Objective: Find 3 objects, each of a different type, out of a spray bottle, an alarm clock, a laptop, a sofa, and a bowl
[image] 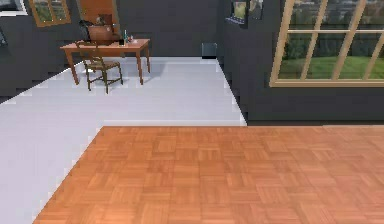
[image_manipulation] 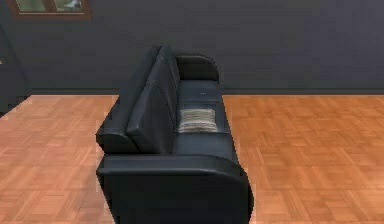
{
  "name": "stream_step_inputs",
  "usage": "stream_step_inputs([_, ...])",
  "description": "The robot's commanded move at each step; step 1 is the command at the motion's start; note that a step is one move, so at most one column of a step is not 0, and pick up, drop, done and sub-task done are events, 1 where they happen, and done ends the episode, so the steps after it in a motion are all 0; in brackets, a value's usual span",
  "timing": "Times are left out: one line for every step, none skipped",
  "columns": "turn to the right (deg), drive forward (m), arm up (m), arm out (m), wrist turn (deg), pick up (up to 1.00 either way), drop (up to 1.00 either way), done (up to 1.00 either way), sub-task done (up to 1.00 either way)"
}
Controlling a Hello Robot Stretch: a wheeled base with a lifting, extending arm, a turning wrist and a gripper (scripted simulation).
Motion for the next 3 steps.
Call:
stream_step_inputs([-6.0, 0.00, 0.00, 0.00, 0.0, 0.00, 0.00, 0.00, 0.00])
stream_step_inputs([0.0, 1.00, 0.00, 0.00, 0.0, 0.00, 0.00, 0.00, 0.00])
stream_step_inputs([0.0, 1.00, 0.00, 0.00, 0.0, 0.00, 0.00, 0.00, 0.00])
